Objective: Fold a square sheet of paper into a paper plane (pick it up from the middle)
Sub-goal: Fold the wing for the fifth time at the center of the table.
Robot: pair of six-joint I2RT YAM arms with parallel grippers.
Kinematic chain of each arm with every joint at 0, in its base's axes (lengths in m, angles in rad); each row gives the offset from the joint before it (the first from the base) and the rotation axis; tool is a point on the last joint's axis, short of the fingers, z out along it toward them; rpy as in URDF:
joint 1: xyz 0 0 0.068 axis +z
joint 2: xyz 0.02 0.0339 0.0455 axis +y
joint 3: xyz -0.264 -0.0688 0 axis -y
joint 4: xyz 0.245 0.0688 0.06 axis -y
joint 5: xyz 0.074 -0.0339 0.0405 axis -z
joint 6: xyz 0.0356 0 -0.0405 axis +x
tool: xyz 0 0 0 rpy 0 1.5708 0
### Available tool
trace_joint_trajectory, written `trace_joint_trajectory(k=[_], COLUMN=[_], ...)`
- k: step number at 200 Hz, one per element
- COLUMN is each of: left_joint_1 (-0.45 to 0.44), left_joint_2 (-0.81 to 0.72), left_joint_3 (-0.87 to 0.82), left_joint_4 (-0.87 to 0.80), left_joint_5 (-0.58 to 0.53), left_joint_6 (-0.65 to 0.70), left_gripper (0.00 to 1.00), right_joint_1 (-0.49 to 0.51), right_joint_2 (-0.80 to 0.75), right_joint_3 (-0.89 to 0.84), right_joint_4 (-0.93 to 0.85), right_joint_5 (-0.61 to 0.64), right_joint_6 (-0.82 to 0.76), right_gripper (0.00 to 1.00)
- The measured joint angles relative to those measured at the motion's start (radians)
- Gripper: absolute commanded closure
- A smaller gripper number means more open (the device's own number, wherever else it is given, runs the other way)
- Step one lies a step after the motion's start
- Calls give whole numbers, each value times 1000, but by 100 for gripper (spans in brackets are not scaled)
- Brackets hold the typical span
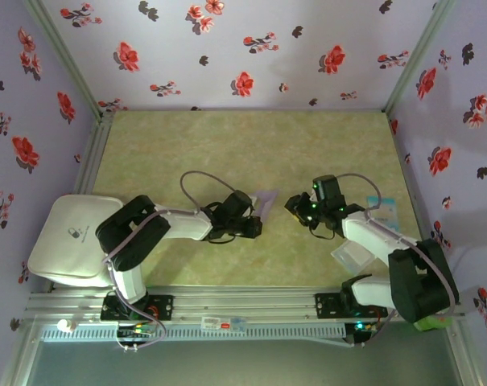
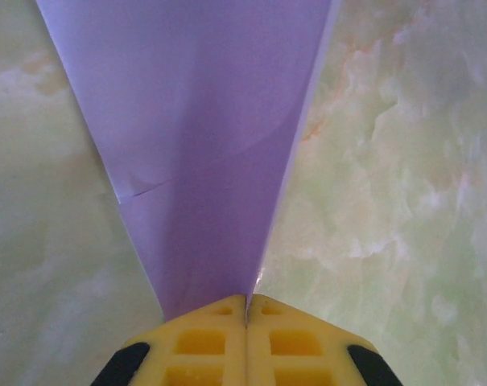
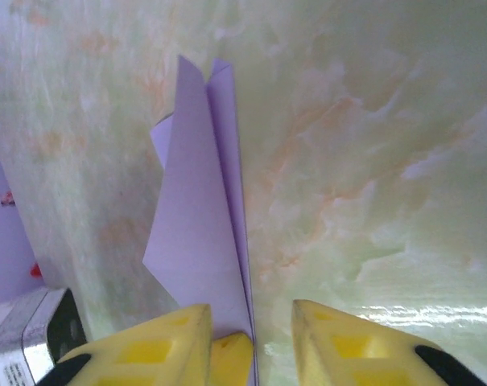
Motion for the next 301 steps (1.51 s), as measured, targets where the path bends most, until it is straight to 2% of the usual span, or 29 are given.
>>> trace_joint_trajectory(k=[15, 37, 84, 148, 187, 301], left_joint_1=[8, 16, 42, 60, 68, 80], left_joint_2=[0, 3, 17, 19, 21, 21], left_joint_3=[-16, -29, -72, -134, -172, -187], left_joint_4=[32, 64, 166, 284, 355, 372], left_joint_5=[26, 58, 134, 199, 236, 269], left_joint_6=[-20, -45, -105, -156, -188, -198], left_gripper=[100, 100, 100, 100, 100, 100], right_joint_1=[5, 23, 70, 119, 129, 131], right_joint_2=[24, 44, 138, 258, 301, 347], right_joint_3=[-1, -6, -9, -3, 25, 38], right_joint_4=[37, 89, 209, 336, 354, 363], right_joint_5=[-27, -48, -92, -158, -167, -160], right_joint_6=[-9, -9, -8, -8, -9, -27], right_gripper=[88, 93, 98, 98, 98, 97])
